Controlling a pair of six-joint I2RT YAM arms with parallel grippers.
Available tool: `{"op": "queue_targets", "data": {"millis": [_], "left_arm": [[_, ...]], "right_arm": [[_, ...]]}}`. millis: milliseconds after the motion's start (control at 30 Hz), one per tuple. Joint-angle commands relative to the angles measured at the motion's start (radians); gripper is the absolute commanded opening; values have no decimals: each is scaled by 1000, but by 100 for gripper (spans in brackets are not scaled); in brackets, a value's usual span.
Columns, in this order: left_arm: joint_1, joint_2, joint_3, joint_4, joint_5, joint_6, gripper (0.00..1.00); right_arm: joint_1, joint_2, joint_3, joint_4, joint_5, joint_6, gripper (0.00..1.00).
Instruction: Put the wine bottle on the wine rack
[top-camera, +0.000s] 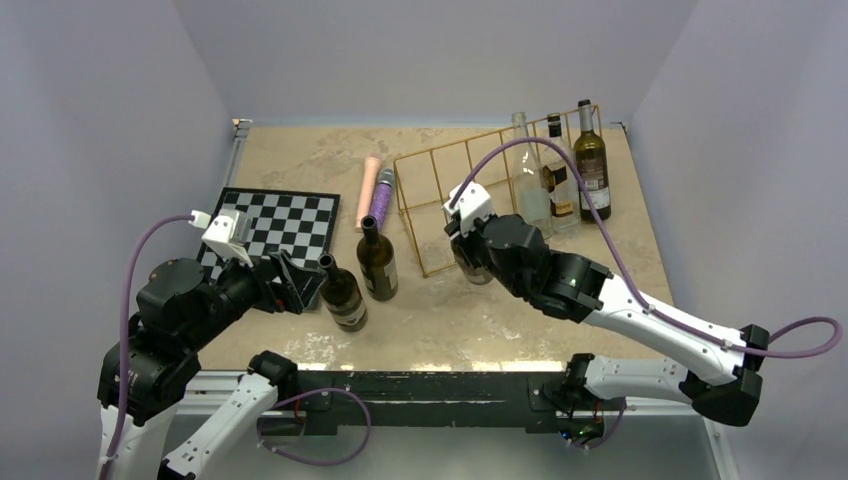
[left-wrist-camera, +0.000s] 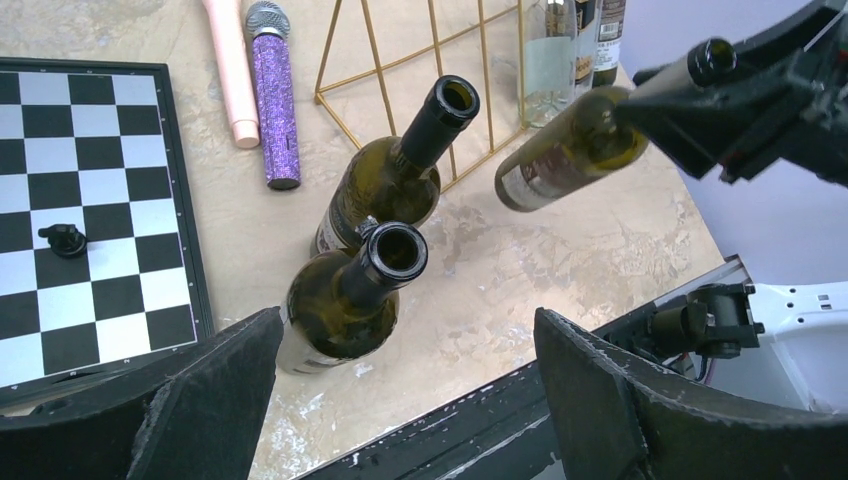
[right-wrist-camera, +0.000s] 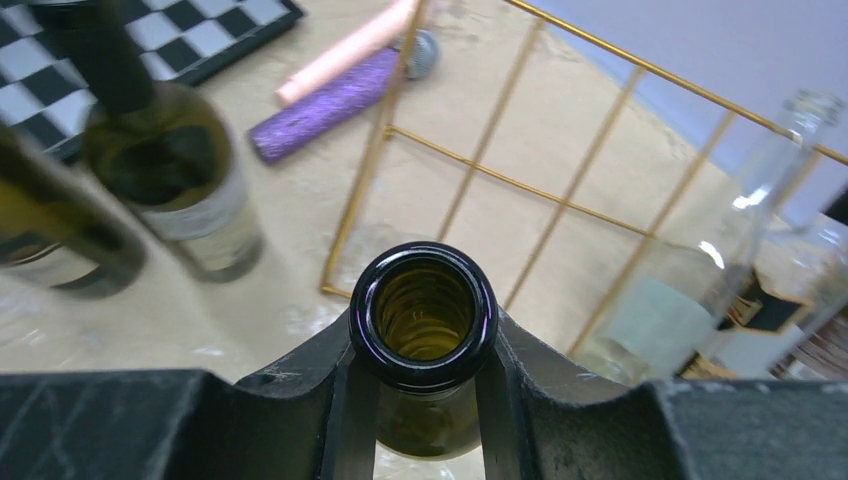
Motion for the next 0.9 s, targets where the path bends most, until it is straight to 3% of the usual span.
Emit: {"op": "queue_targets", "data": {"millis": [0, 300, 533, 867], "left_arm": [[-4, 1, 6, 36, 21, -3, 99], [-4, 1, 2, 45, 24, 0, 99], [-4, 2, 6, 45, 21, 8, 99], [-4, -5, 16, 34, 17, 9, 99]], "right_arm": [[-99, -59, 60, 46, 91, 12, 0], [-285, -108, 14, 63, 18, 43, 0], [-417, -23, 73, 67, -86, 82, 0], [-487, 75, 150, 55, -151, 122, 0]]}}
